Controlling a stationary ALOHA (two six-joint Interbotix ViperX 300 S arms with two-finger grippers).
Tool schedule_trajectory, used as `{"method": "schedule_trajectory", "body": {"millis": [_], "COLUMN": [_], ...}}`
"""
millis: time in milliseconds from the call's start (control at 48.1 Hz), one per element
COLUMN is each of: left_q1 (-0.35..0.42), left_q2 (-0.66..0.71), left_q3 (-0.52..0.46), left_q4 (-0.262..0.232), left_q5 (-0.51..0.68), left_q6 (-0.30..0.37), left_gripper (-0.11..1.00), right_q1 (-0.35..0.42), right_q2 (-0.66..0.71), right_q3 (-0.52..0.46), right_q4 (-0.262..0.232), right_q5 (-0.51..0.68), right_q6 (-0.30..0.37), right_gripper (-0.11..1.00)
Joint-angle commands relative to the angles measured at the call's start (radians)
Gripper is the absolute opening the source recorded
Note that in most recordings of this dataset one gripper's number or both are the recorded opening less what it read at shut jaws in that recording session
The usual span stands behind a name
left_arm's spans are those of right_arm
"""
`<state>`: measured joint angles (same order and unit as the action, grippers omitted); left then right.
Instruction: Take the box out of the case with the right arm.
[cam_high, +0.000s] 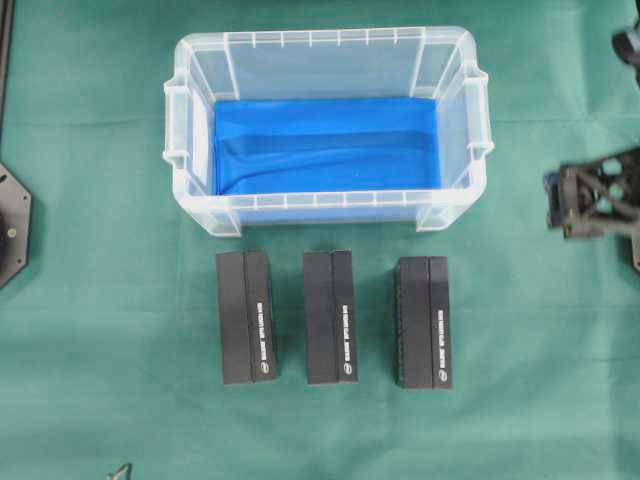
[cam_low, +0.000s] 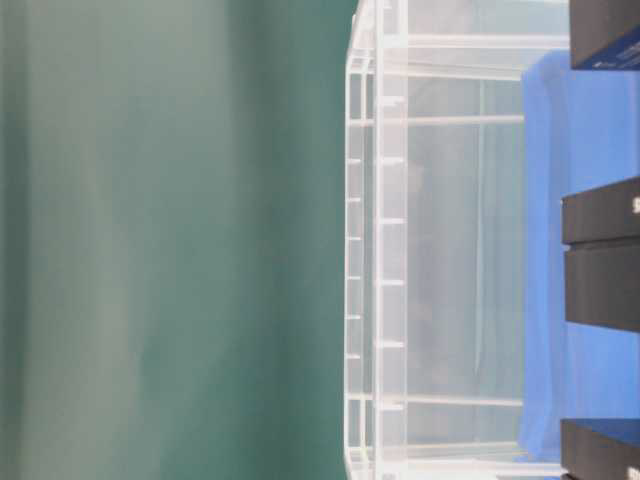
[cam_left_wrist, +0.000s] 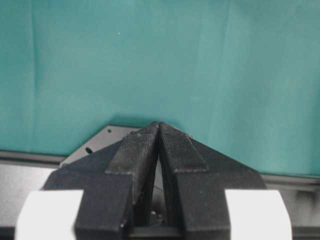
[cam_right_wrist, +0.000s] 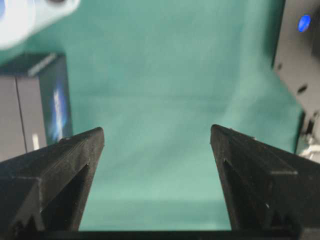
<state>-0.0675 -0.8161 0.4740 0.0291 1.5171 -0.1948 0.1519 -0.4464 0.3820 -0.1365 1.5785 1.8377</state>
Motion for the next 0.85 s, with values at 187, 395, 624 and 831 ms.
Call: {"method": "schedule_trajectory", "body": {"millis": [187,395,624,831], "left_q1": [0.0,0.002,0.002,0.0], "left_q2": [0.005,0.005,0.005,0.003], "left_q3": [-0.015,-0.015,-0.015,-0.015], "left_q4": [0.003,0.003,0.003,0.003], "left_q5": [-0.005,-0.005,-0.005,-0.005], "left_q6": [0.0,0.0,0.0,0.0], "left_gripper": [0.0,0.0,0.0,0.0], "right_q1": [-0.207,-0.305,-0.357,-0.374], "right_q2": [-0.014,-0.014,-0.014,-0.014], "right_q3": [-0.011,-0.011,-0.008,-0.006], "right_q4": [-0.003,0.0,0.0,0.0], "right_q5": [0.0,-0.006,-0.009,-0.009], "right_q6": [-0.198,-0.299,-0.337,-0.359], "right_gripper": [0.84,0.84,0.84,0.84]}}
